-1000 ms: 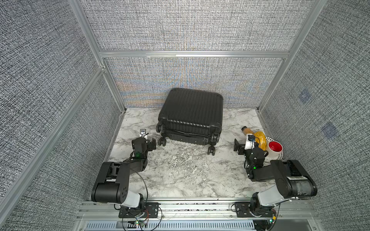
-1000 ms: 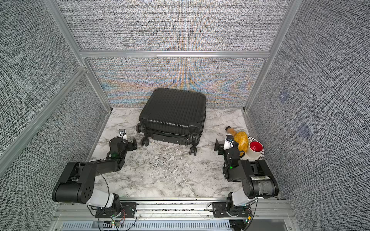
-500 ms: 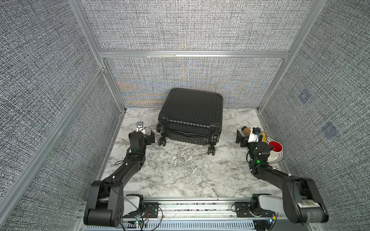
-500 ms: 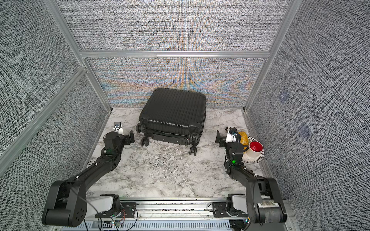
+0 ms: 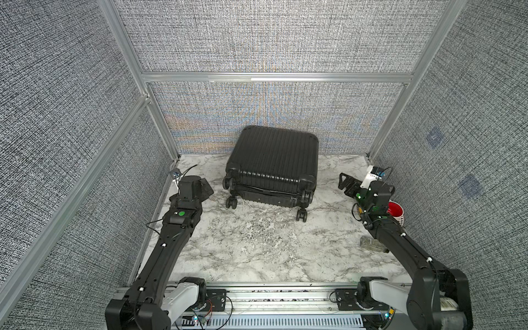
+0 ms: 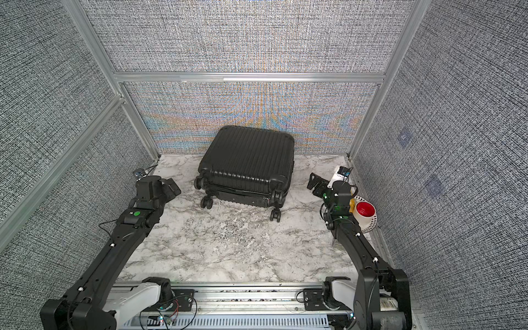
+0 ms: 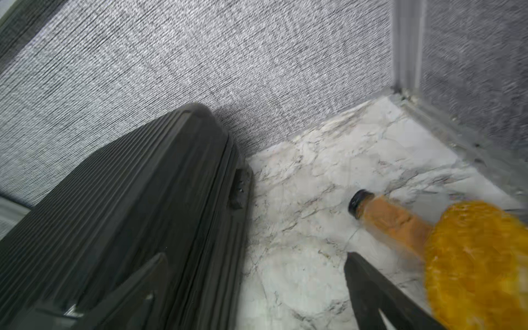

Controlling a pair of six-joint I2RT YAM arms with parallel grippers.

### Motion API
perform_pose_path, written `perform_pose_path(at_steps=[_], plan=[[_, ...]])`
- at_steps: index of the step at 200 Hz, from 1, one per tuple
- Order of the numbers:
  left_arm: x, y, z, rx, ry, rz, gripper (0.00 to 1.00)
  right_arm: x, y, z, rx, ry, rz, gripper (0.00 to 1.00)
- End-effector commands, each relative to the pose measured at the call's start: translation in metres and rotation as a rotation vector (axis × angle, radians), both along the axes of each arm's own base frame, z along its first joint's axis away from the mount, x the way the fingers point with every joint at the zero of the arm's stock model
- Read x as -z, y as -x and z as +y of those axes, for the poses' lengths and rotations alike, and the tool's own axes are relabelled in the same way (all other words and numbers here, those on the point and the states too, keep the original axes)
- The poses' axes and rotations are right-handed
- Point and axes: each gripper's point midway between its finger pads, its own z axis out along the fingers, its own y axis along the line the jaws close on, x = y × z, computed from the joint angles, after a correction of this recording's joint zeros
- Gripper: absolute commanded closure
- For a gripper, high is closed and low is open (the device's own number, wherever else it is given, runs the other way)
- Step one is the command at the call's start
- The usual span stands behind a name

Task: Open the suitcase zippers
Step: Adjust the suitcase at the center of the board.

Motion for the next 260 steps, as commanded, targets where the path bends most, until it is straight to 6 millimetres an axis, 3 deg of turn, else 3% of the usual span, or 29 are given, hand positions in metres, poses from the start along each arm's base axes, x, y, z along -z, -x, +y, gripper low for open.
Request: perform_pose_path(at_steps=[1, 20, 35, 55, 79, 112, 135, 173, 205, 230, 260], plan=[[-0.002, 0.014, -0.047, 0.195, -0.022, 0.053, 0.0, -0.004, 0.004, 0.038, -0.201, -0.068, 0.021, 0.02], [-0.005, 0.023, -0.09, 0.364, -0.034, 0.063, 0.0, -0.005, 0.008, 0.053, -0.249, -0.024, 0.063, 0.02], [-0.005, 0.029, -0.109, 0.44, -0.017, 0.063, 0.0, -0.004, 0.016, 0.065, -0.251, 0.046, 0.077, 0.02], [-0.002, 0.033, -0.125, 0.51, -0.009, 0.063, 0.0, 0.003, 0.031, 0.084, -0.251, 0.131, 0.096, 0.04], [0.003, 0.039, -0.147, 0.587, -0.015, 0.076, 0.01, -0.004, 0.054, 0.108, -0.253, 0.205, 0.049, 0.08], [0.009, 0.043, -0.186, 0.704, 0.075, 0.073, 0.01, 0.017, 0.082, 0.139, -0.311, 0.189, 0.035, 0.17], [0.006, 0.037, -0.192, 0.696, 0.105, 0.055, 0.01, 0.026, 0.1, 0.159, -0.332, 0.181, -0.008, 0.22], [0.006, 0.033, -0.2, 0.73, 0.099, 0.057, 0.01, 0.024, 0.1, 0.158, -0.328, 0.171, -0.072, 0.18], [-0.002, 0.041, -0.24, 0.865, 0.101, 0.048, 0.03, 0.007, 0.106, 0.138, -0.286, 0.162, -0.104, 0.18], [-0.004, 0.041, -0.263, 0.922, 0.166, 0.041, 0.05, 0.029, 0.119, 0.145, -0.398, 0.237, -0.083, 0.21], [-0.003, 0.026, -0.261, 0.837, 0.189, 0.038, 0.06, 0.07, 0.127, 0.142, -0.399, 0.244, -0.065, 0.3]])
